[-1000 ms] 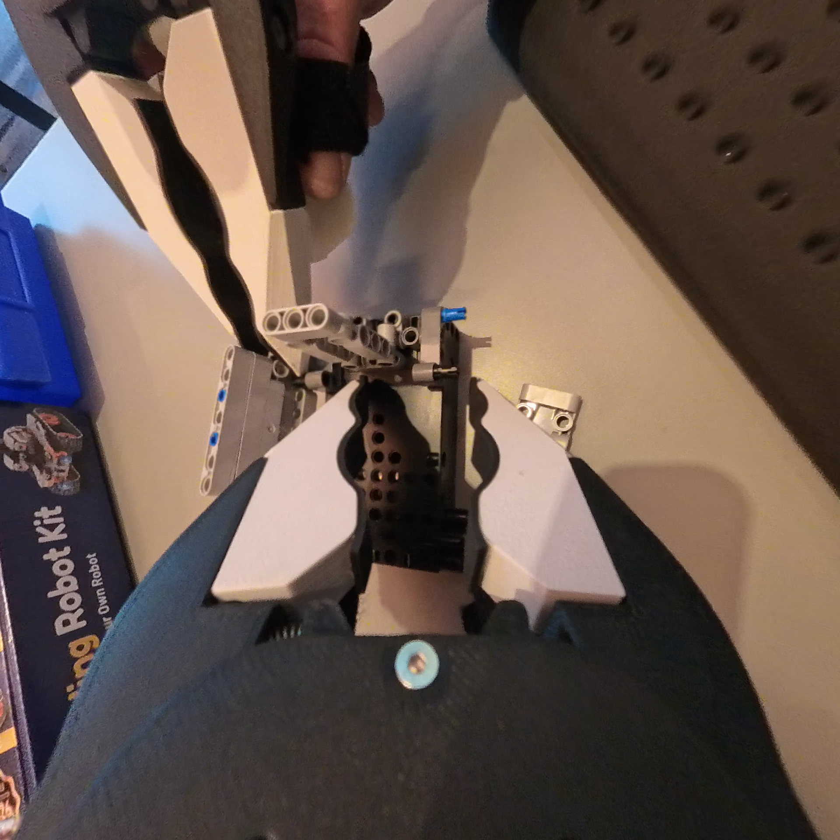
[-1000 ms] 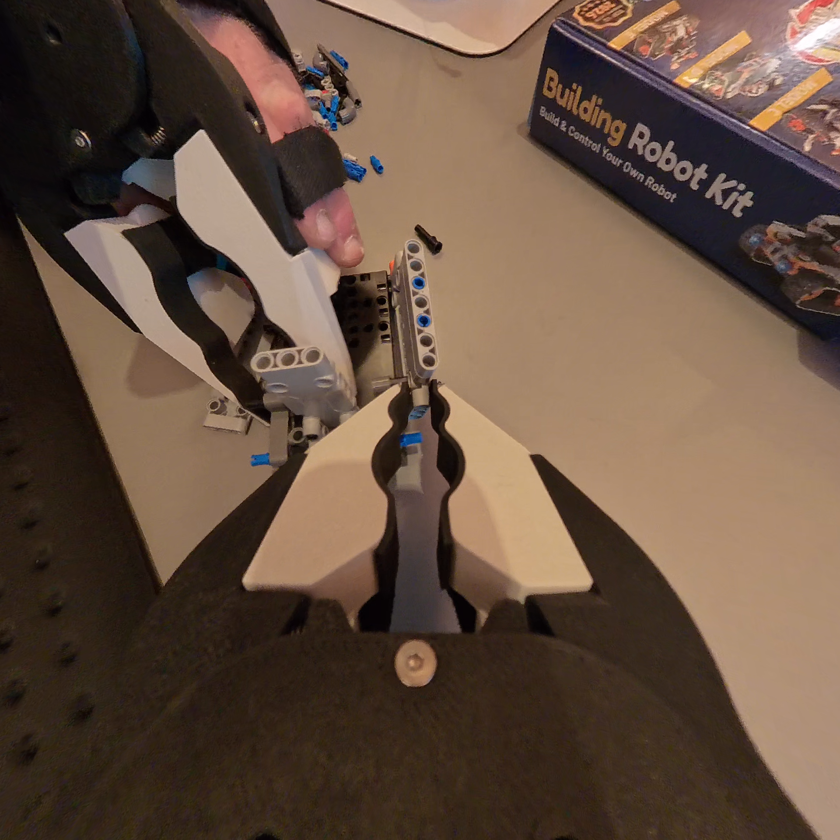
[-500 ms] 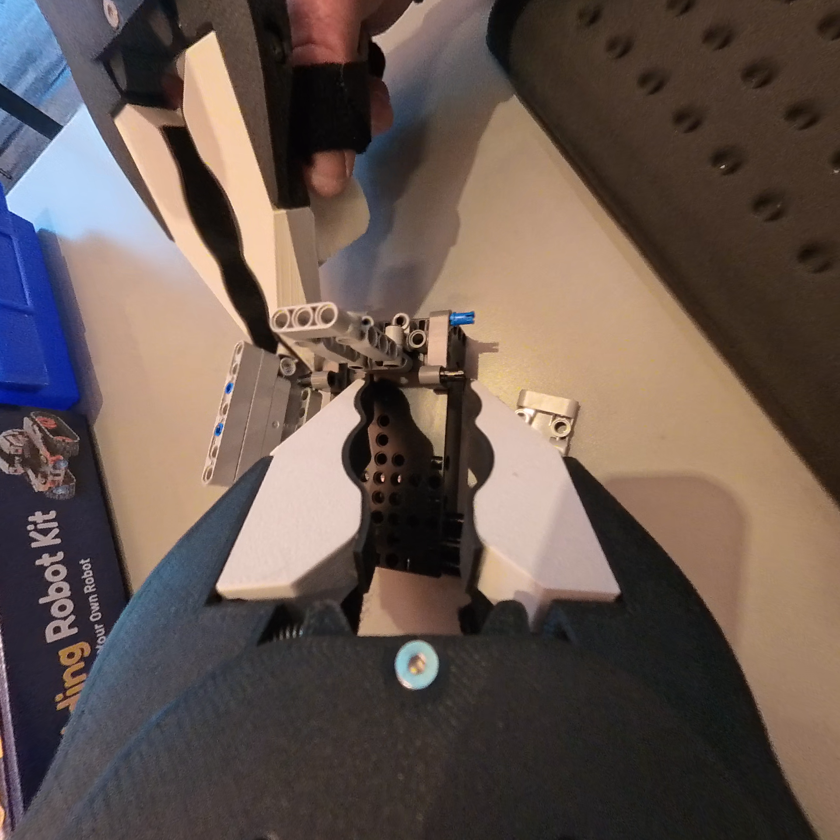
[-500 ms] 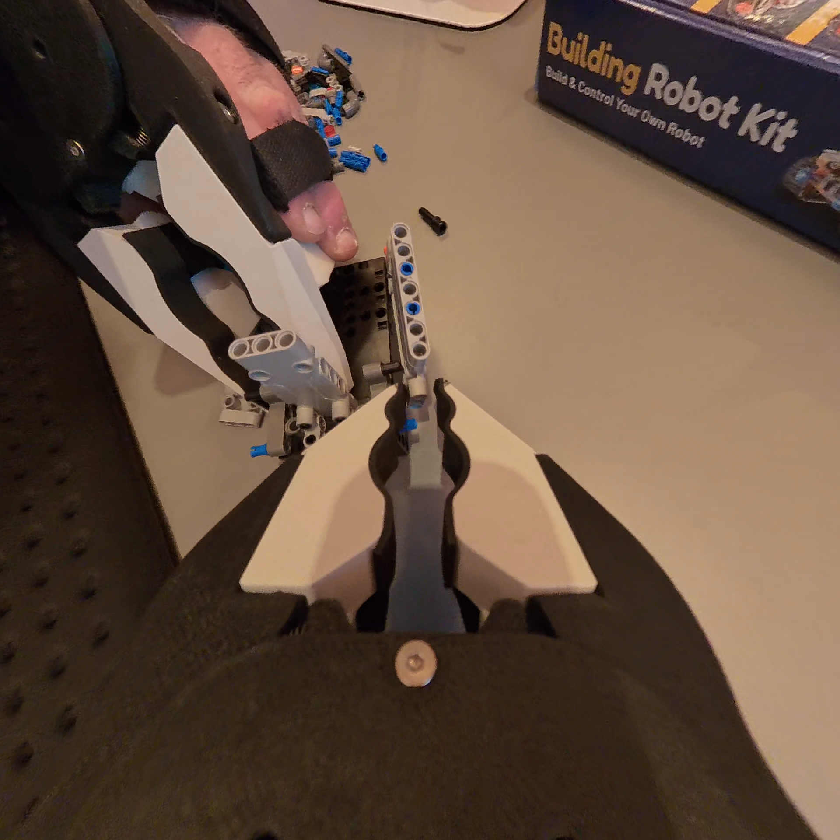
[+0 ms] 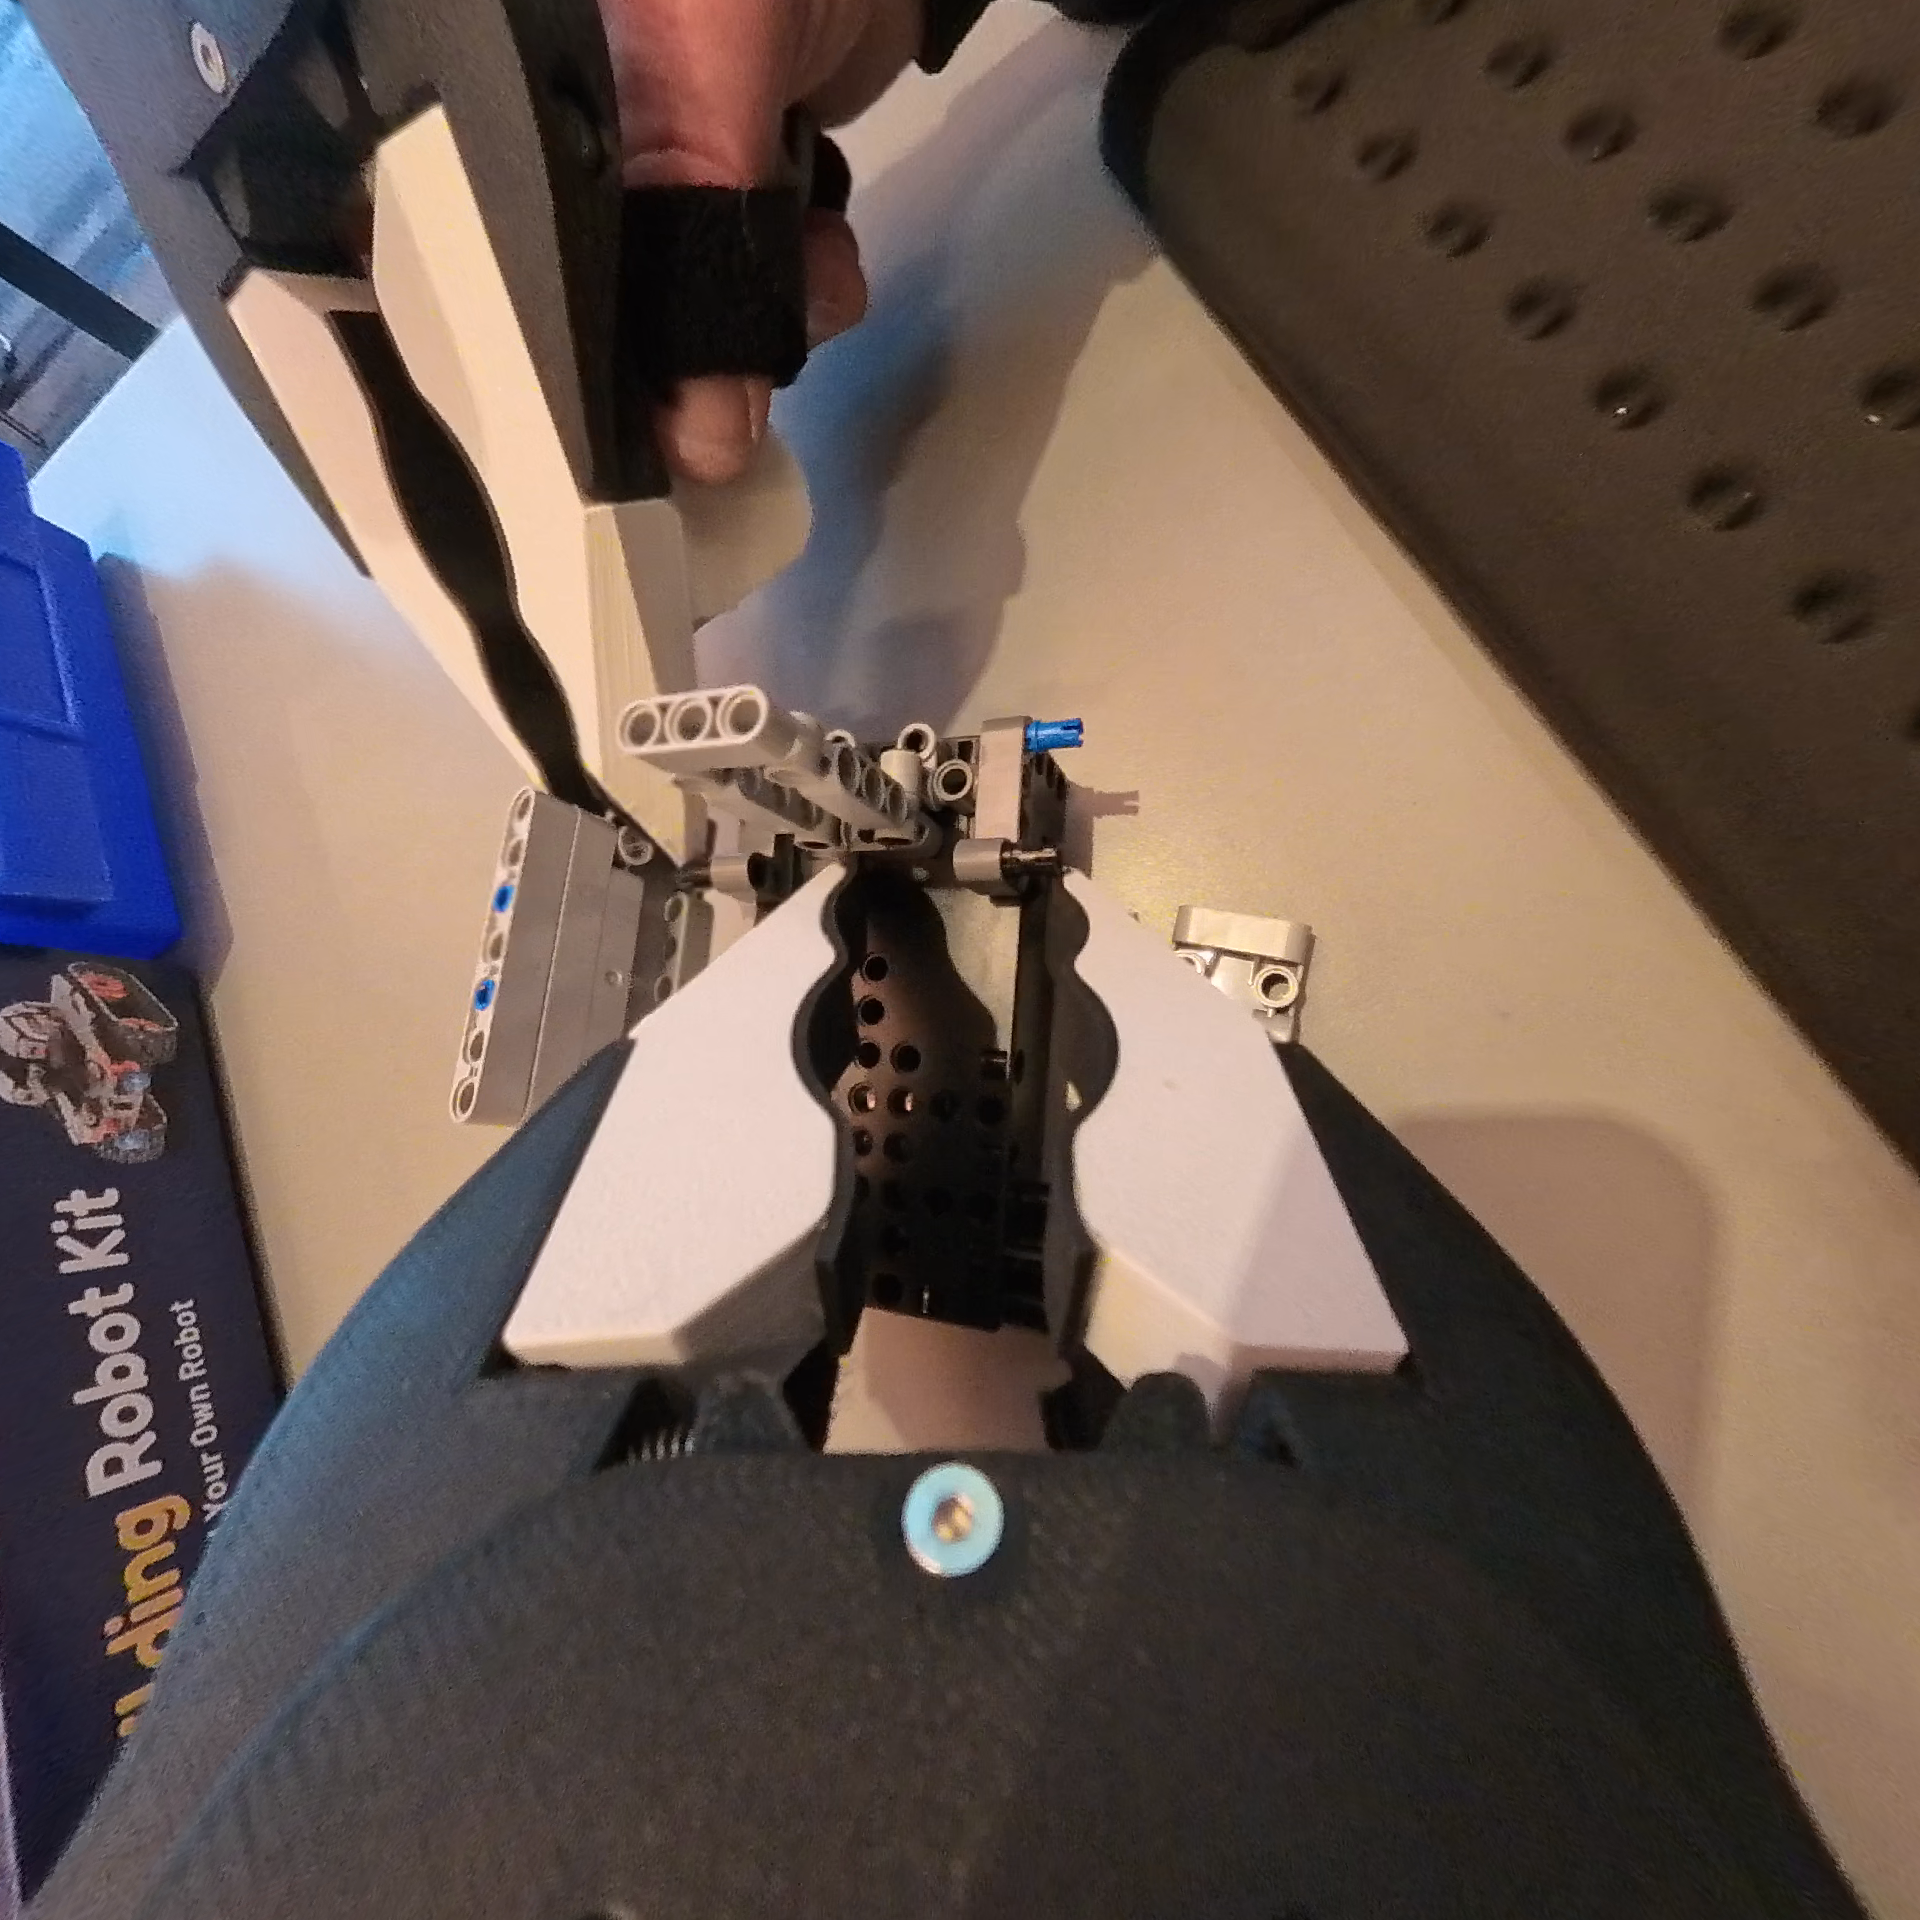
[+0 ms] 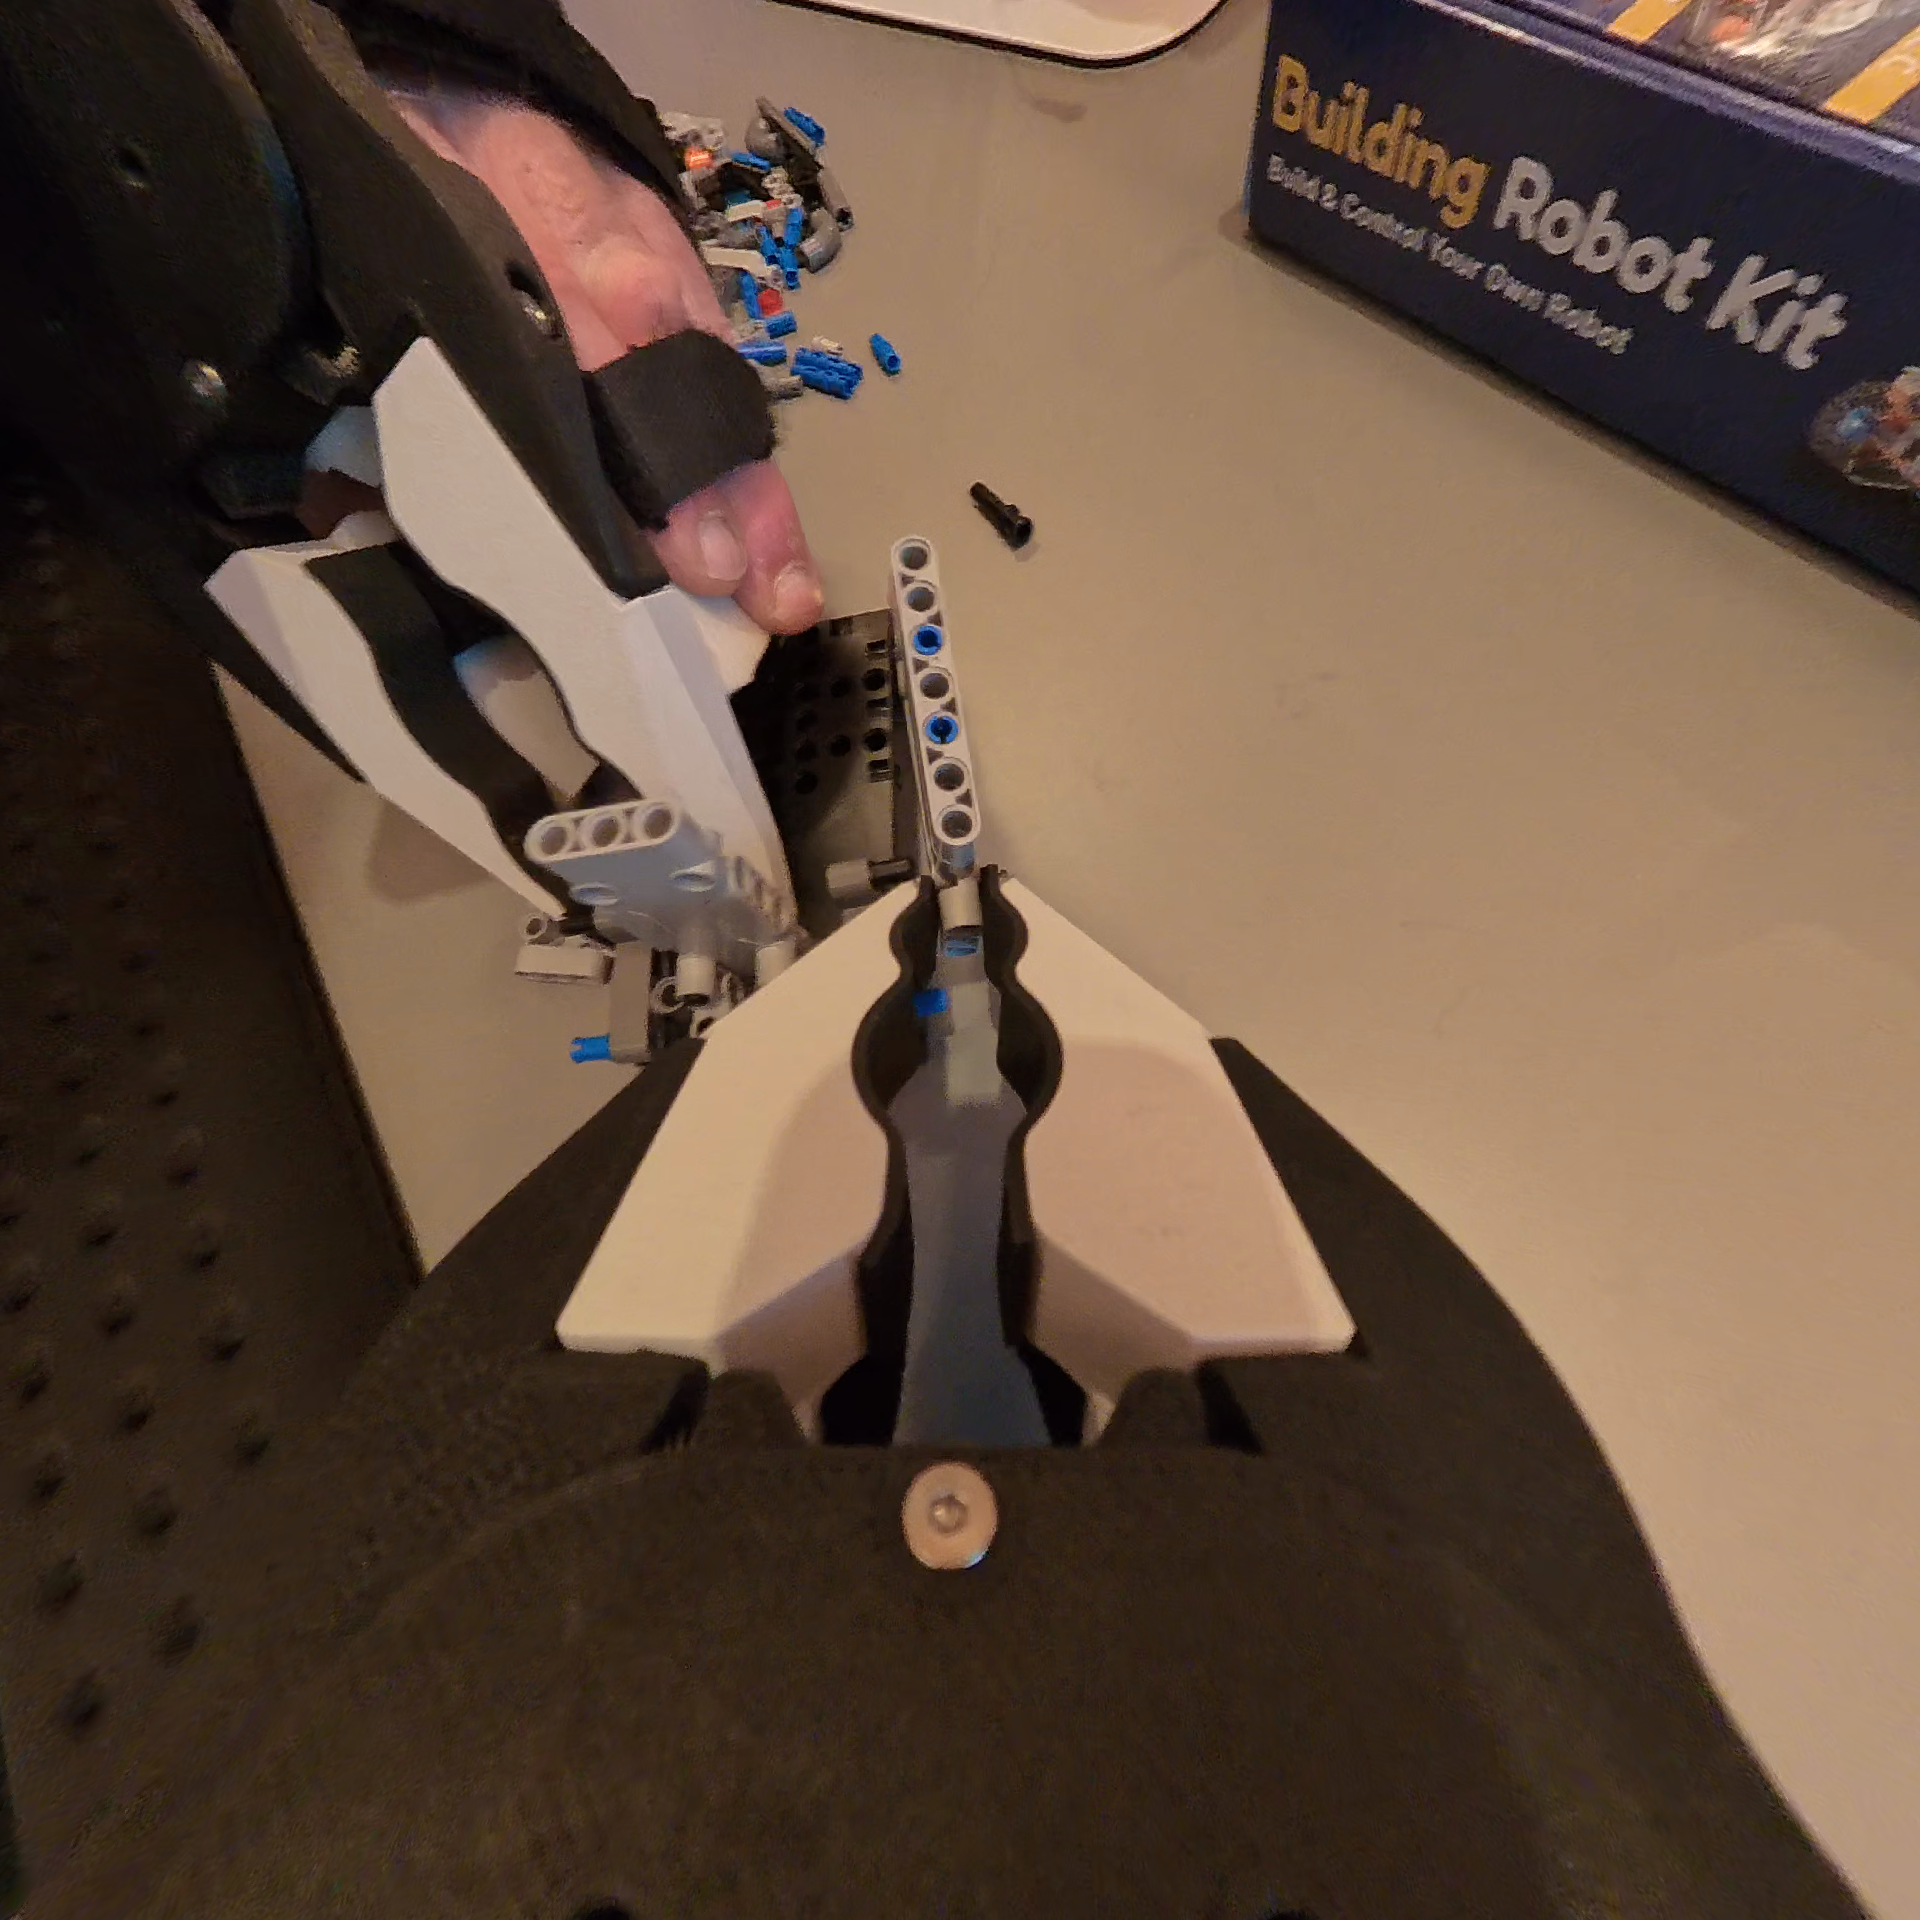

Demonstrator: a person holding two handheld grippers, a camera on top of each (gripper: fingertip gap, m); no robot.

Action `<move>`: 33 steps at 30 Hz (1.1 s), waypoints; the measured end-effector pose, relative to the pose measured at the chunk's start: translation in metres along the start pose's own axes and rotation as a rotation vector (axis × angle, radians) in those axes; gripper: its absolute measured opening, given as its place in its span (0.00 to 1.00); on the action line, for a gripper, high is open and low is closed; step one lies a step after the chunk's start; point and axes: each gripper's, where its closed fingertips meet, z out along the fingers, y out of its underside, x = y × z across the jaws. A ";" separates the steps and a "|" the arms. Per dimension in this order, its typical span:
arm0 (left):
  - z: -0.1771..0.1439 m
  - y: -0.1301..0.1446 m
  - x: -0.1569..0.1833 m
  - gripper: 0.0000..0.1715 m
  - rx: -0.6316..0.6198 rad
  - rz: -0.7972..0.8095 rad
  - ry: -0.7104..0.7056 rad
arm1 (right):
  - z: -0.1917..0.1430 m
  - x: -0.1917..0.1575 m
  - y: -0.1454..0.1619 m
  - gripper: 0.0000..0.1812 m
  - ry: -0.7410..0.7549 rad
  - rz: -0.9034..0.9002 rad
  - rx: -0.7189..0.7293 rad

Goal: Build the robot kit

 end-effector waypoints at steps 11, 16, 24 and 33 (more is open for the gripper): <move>0.000 0.000 -0.001 0.18 0.029 -0.010 -0.004 | -0.002 -0.004 -0.007 0.02 -0.016 -0.001 0.017; 0.001 0.000 -0.002 0.18 0.049 -0.015 -0.006 | -0.004 -0.005 -0.010 0.02 -0.035 0.027 0.042; 0.002 -0.001 -0.002 0.18 0.051 -0.010 -0.009 | -0.004 -0.006 -0.011 0.03 -0.031 0.003 0.046; 0.000 -0.001 -0.001 0.25 0.077 -0.112 0.059 | -0.004 -0.011 -0.009 0.02 -0.041 -0.015 0.061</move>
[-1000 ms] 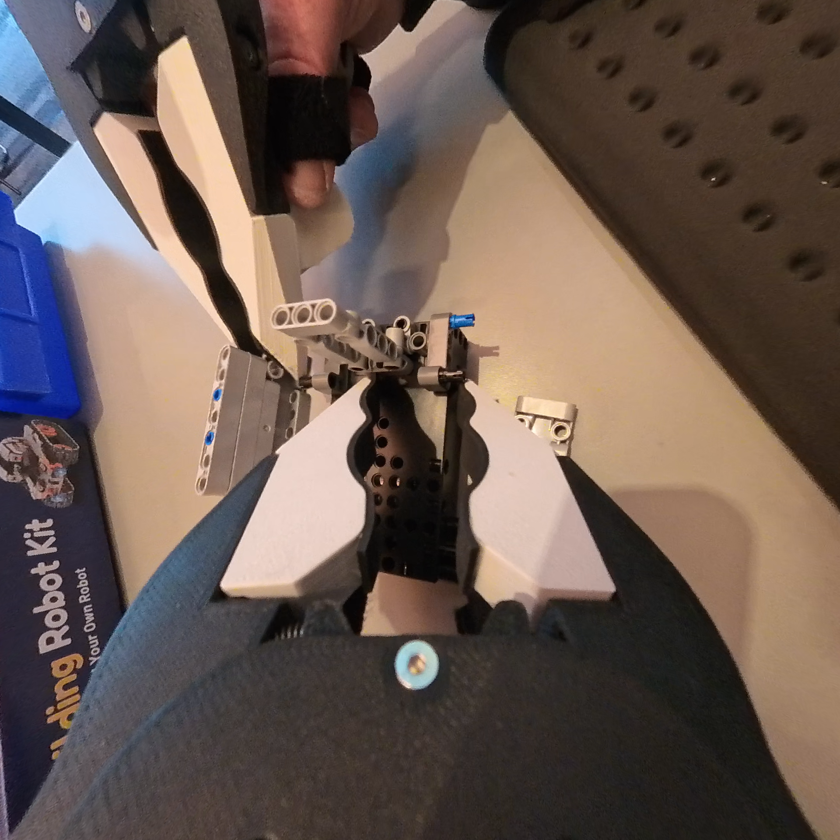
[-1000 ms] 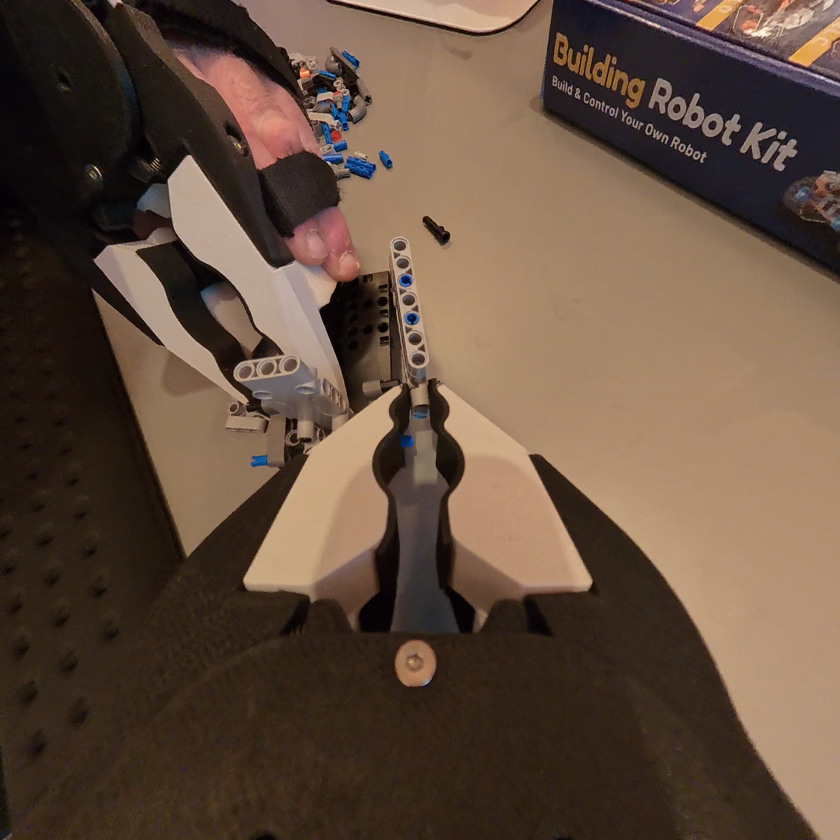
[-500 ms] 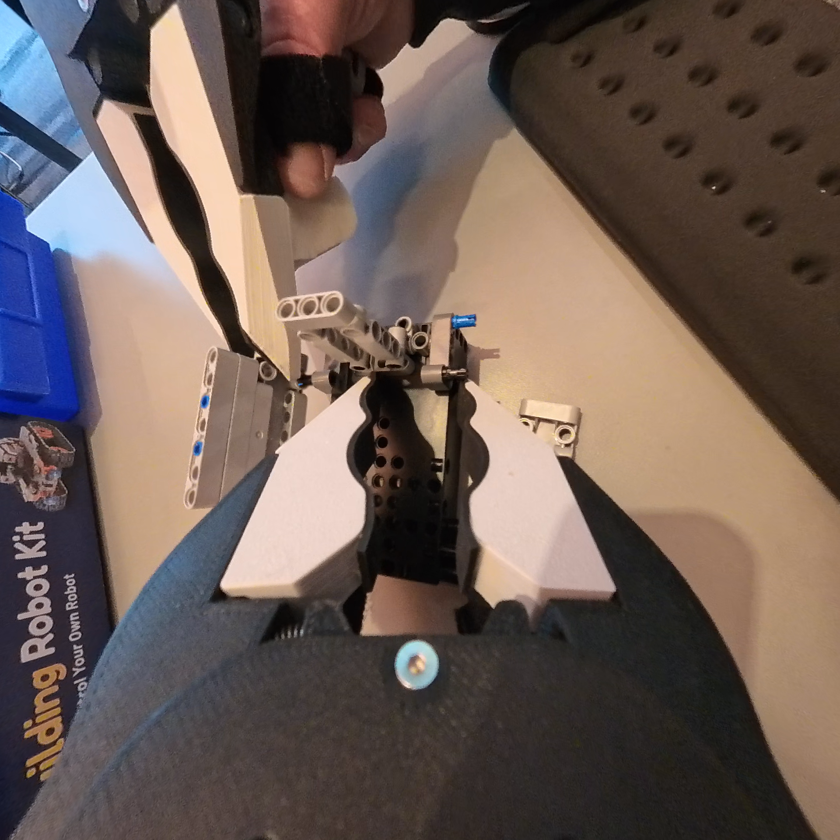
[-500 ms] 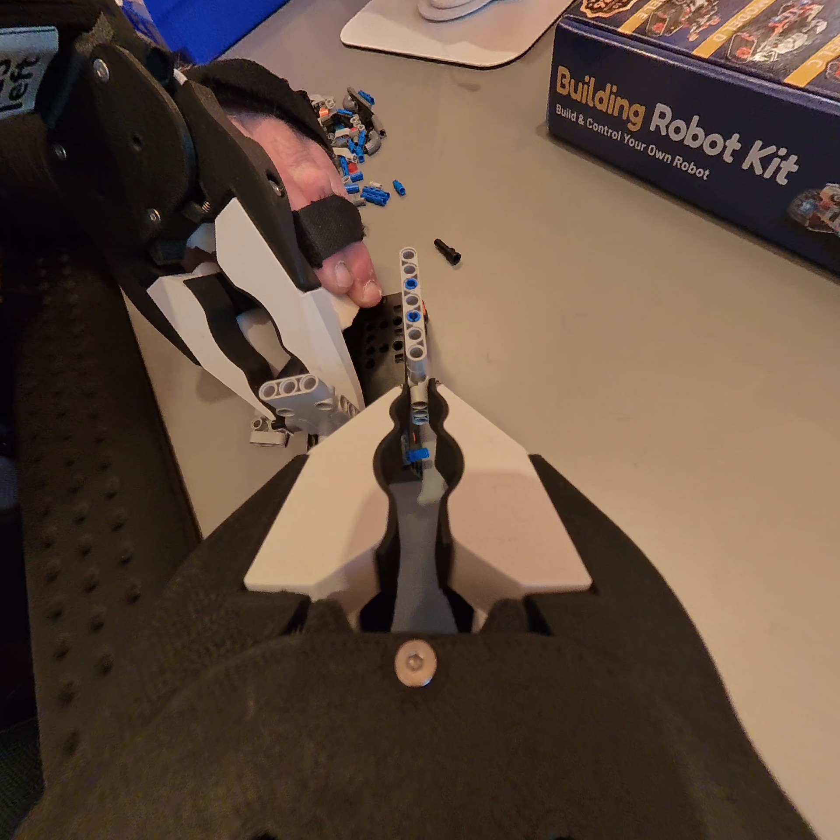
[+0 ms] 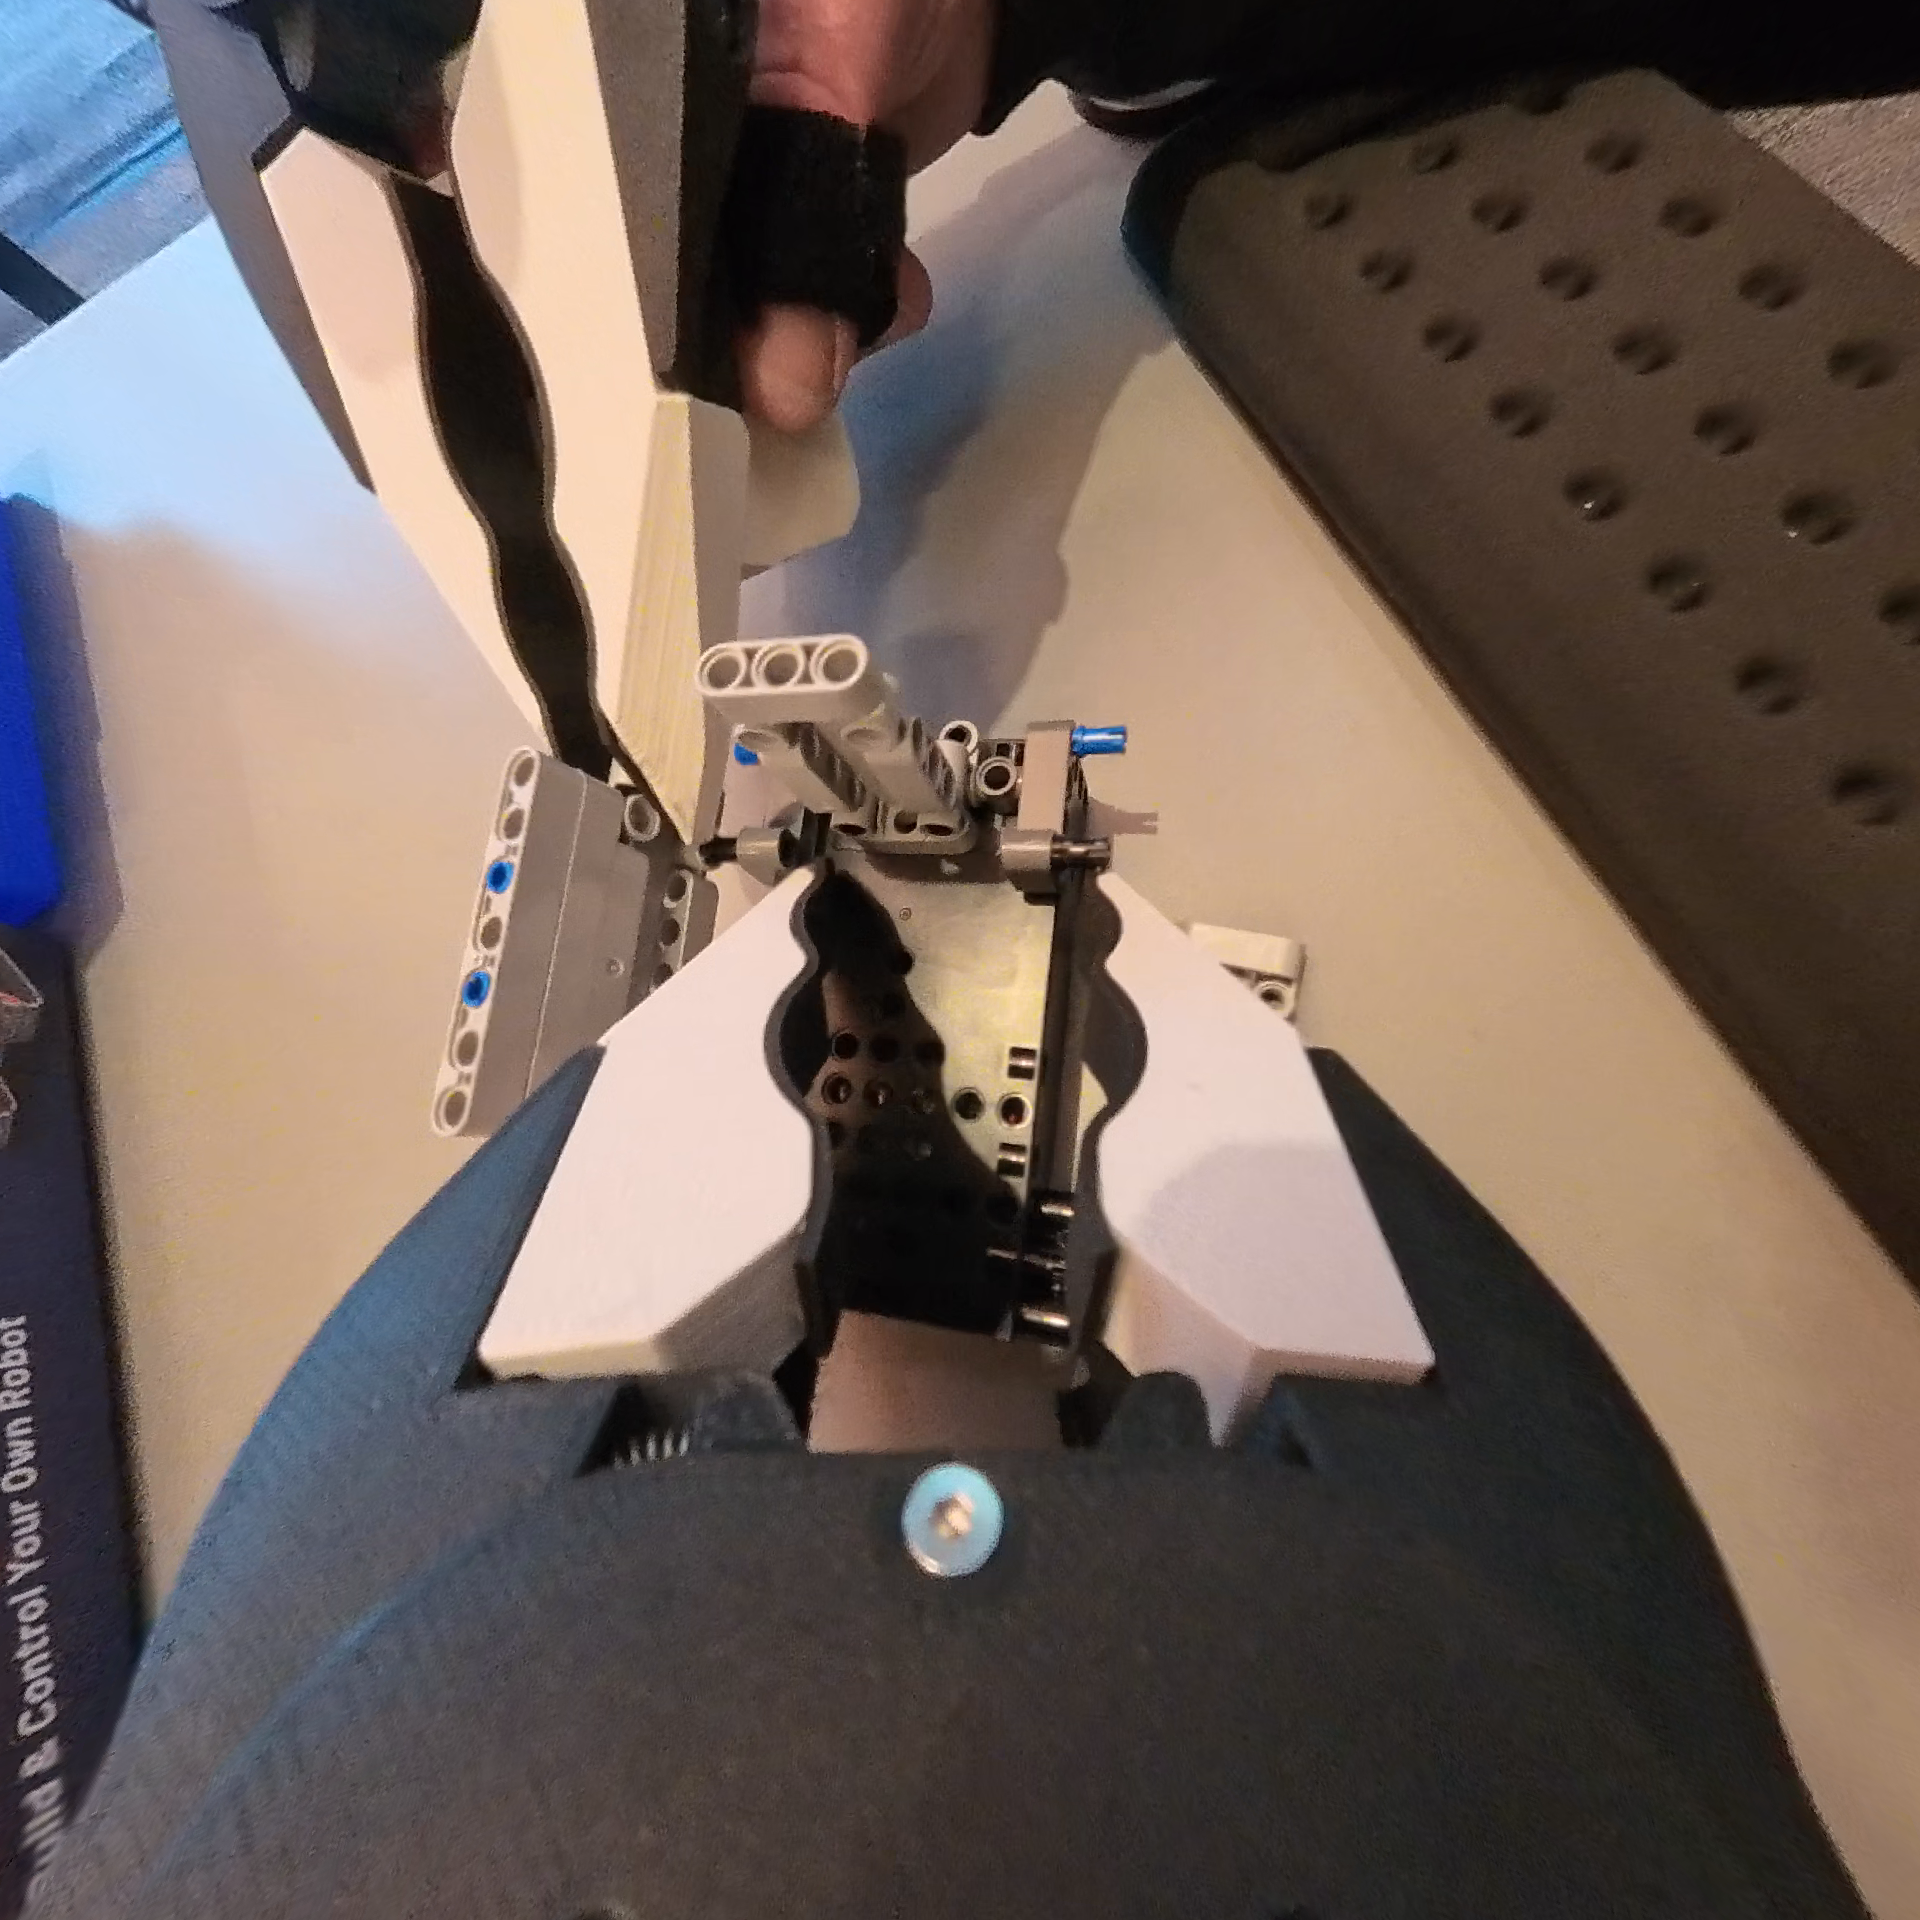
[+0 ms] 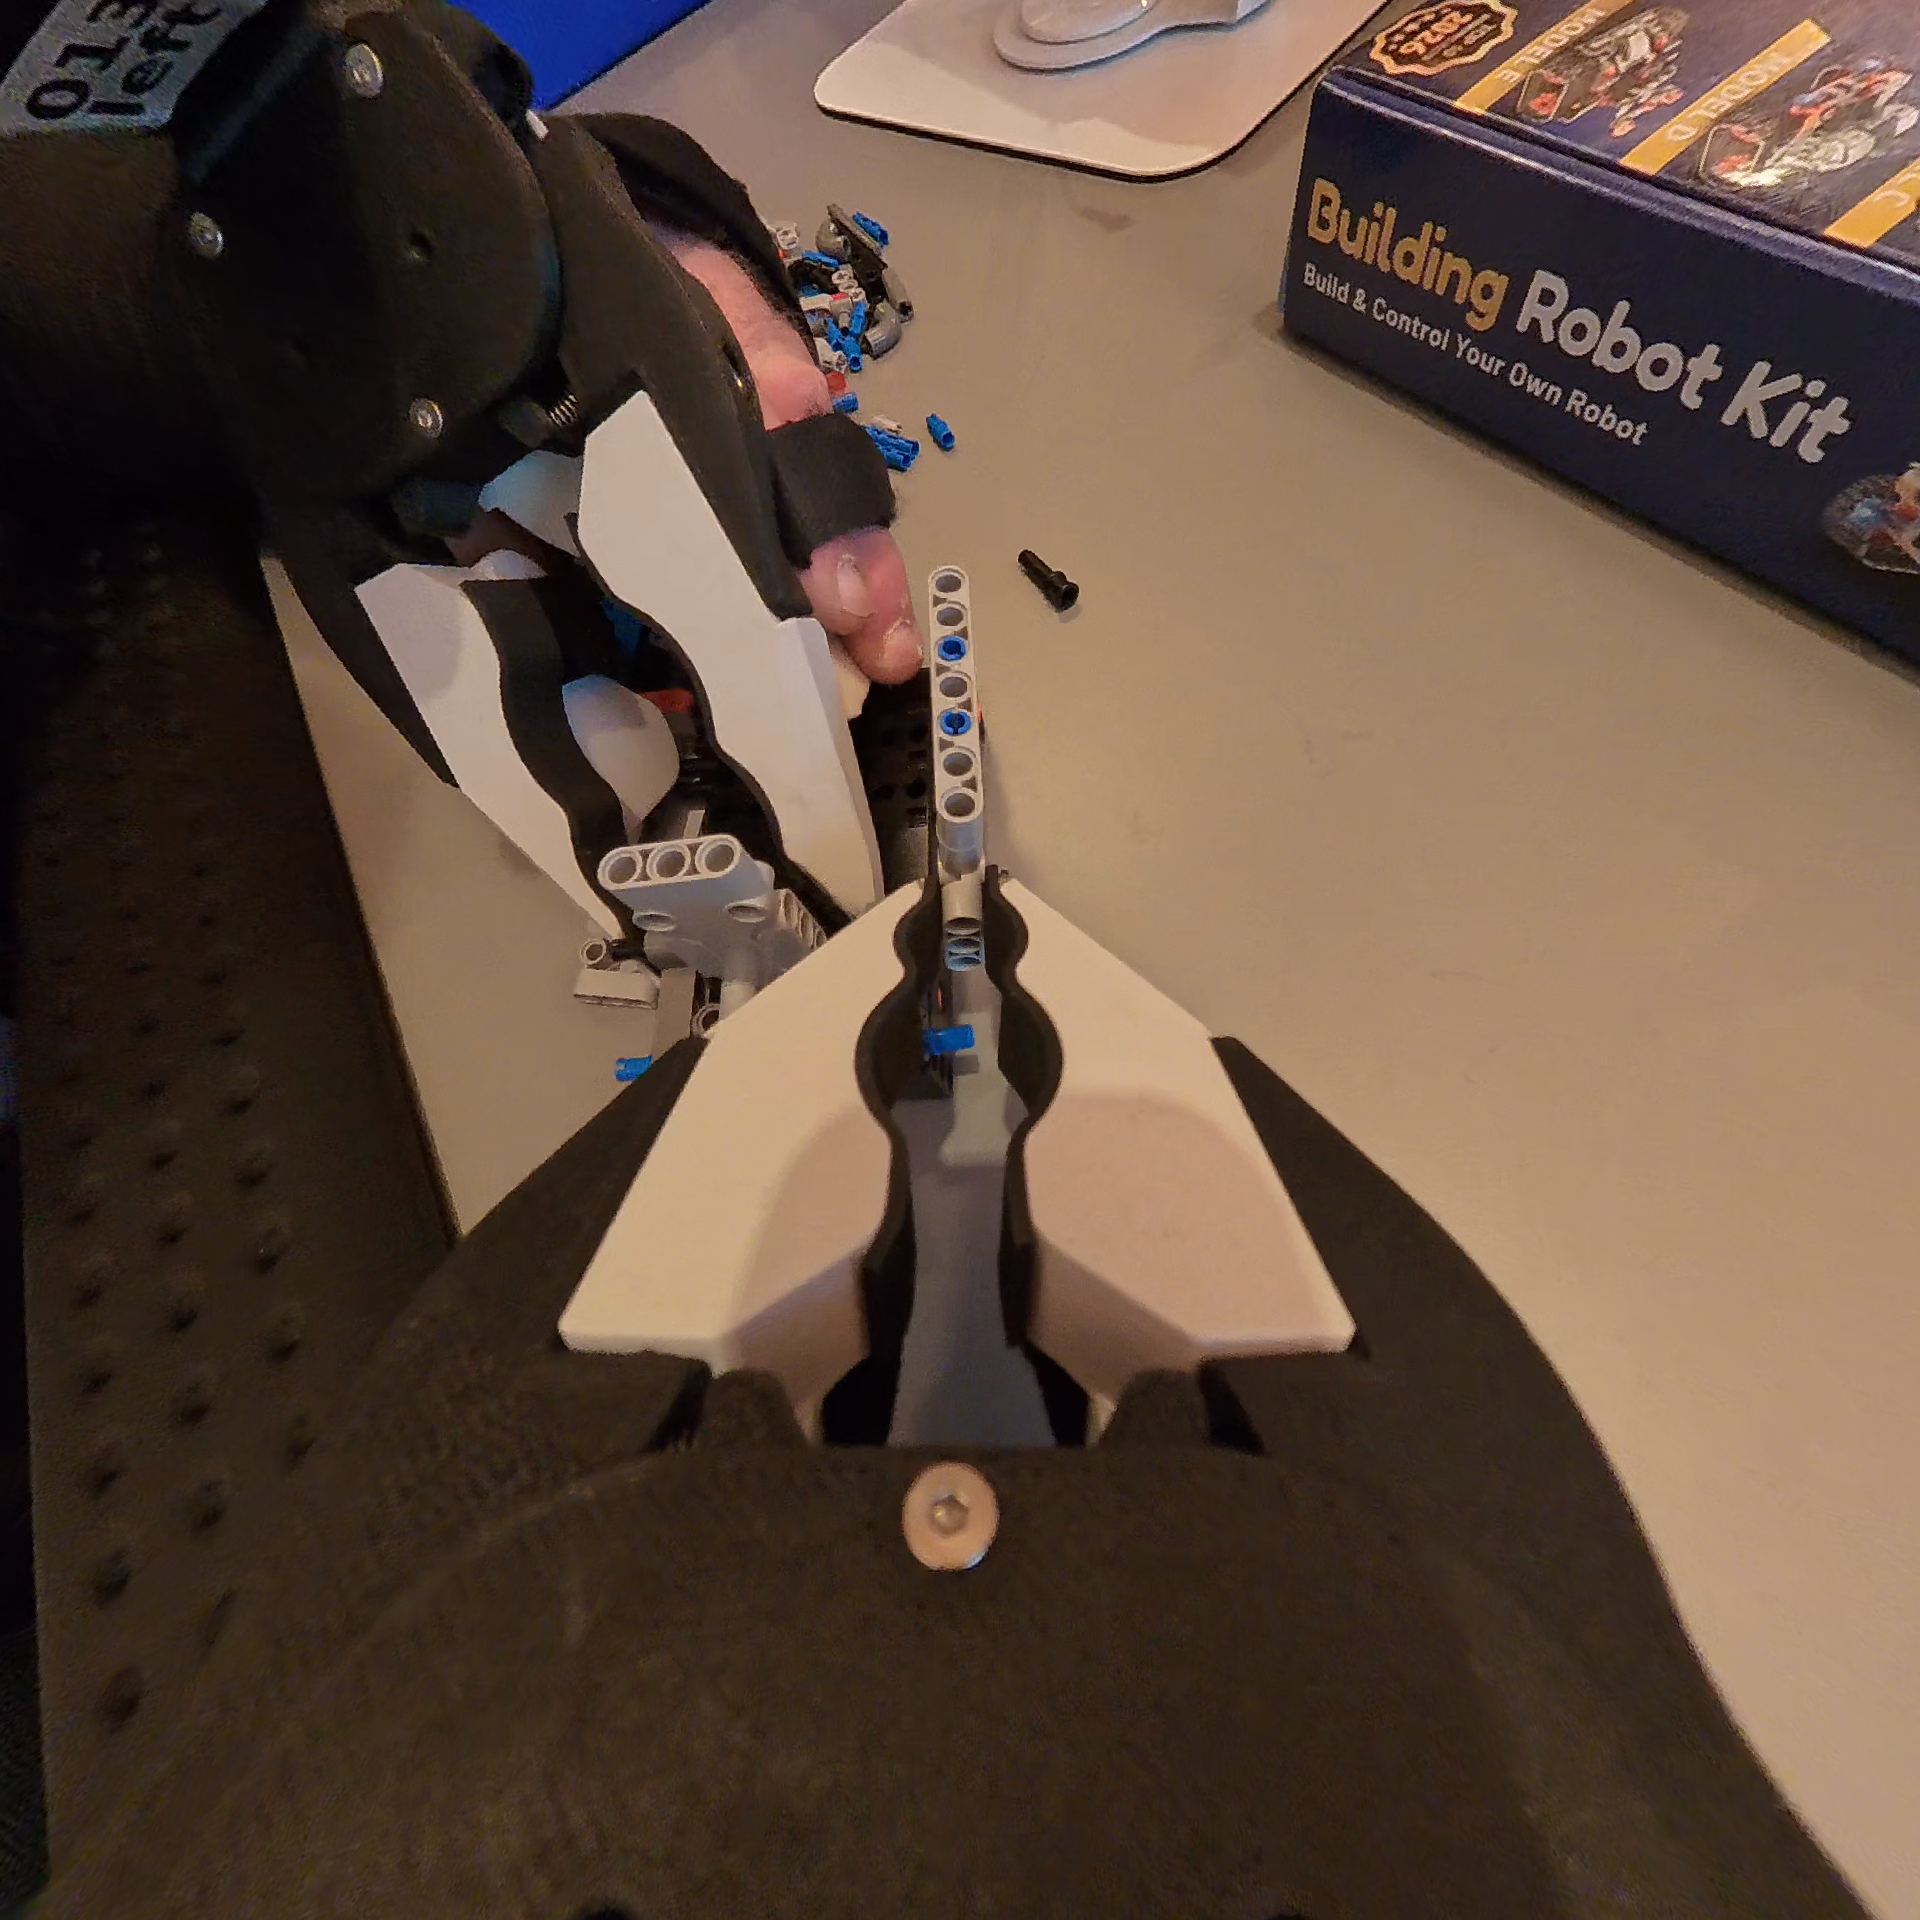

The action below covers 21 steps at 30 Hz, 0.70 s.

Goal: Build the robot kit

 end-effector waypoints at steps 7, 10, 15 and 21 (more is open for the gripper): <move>-0.003 -0.002 0.004 0.26 0.041 -0.070 0.063 | 0.000 -0.007 0.001 0.07 -0.036 0.007 0.020; -0.004 -0.001 0.003 0.24 0.033 -0.062 0.060 | 0.000 -0.011 0.002 0.11 -0.044 -0.012 0.017; -0.004 -0.001 0.003 0.24 0.034 -0.047 0.051 | 0.002 -0.011 0.006 0.11 -0.001 -0.049 -0.026; -0.003 -0.001 0.004 0.24 0.039 -0.040 0.051 | 0.002 -0.011 0.006 0.10 0.005 -0.061 -0.031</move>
